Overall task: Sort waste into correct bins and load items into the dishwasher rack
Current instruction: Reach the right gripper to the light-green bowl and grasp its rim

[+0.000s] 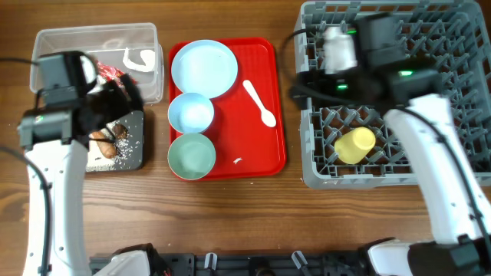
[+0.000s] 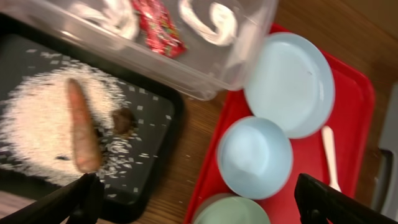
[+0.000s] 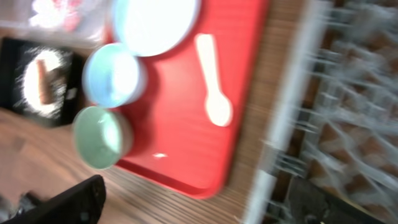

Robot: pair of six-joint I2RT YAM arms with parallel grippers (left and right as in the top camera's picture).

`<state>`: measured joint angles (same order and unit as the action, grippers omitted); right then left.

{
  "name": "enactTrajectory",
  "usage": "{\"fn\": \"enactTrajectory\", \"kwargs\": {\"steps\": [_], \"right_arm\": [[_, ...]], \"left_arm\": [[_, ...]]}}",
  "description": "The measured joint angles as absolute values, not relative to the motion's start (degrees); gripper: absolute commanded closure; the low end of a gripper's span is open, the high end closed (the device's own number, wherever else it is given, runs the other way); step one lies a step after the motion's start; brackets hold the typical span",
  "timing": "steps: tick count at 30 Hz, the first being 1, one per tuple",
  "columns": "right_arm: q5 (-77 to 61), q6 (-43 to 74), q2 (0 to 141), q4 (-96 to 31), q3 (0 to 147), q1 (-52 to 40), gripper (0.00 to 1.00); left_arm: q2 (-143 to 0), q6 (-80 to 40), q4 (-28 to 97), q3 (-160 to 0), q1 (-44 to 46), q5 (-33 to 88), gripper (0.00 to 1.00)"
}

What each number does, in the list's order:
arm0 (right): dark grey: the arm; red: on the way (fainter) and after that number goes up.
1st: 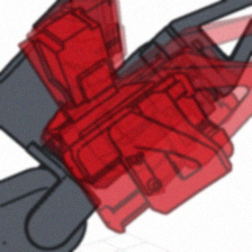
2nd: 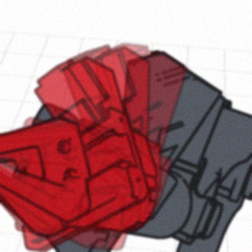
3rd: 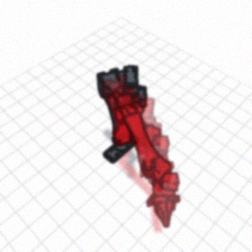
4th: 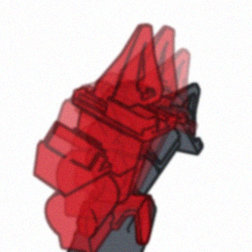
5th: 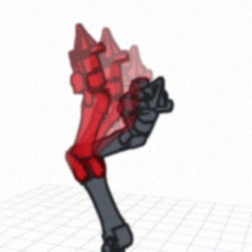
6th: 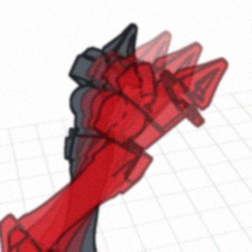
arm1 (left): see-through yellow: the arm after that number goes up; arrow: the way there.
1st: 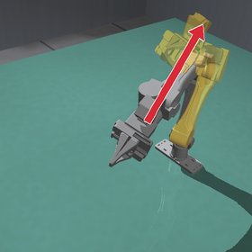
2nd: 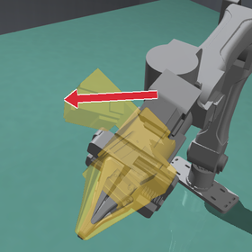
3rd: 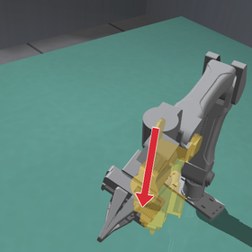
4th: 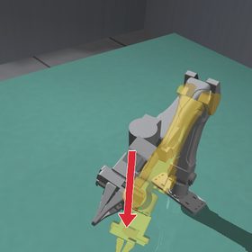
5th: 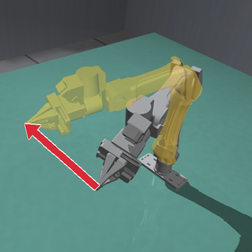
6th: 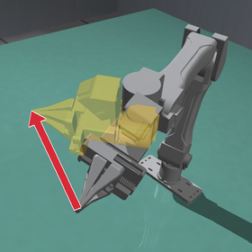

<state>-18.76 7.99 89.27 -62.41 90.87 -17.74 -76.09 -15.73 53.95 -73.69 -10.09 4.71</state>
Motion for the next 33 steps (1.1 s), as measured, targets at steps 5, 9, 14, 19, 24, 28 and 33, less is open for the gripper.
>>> {"fn": "enactTrajectory", "kwargs": {"steps": [5,9,14,19,24,28,33], "right_arm": [[-19.55,12.25,95.72,-55.4,90.87,-27.64,0.14],[-19.88,16.25,103.31,-49.89,90.87,-33.61,0.17],[-20.25,20.64,113.08,-47.24,90.87,-39.22,0.28],[-20.53,23.59,118.19,-48.82,90.85,-41.89,0.45],[-20.56,25.43,119.02,-48.6,90.85,-43.11,0.54],[-20.56,26.96,119.07,-47.62,90.85,-43.57,0.55],[-20.53,29.93,120.53,-45.93,90.85,-43.57,0.67]], "left_arm": [[-76.12,-15.73,54.68,-73.69,-12.84,3.2,0.0],[-76.12,-15.73,54.7,-73.69,-13.04,2.83,0.0],[-76.12,-15.73,54.68,-73.69,-13.04,2.83,0.0],[-76.12,-15.73,54.68,-73.69,-13.06,2.83,0.0],[-76.12,-15.73,54.7,-73.69,-13.04,2.83,0.0],[-76.12,-15.73,54.7,-73.69,-13.04,2.83,0.0],[-76.12,-15.73,54.68,-73.69,-13.06,2.83,0.0]]}}
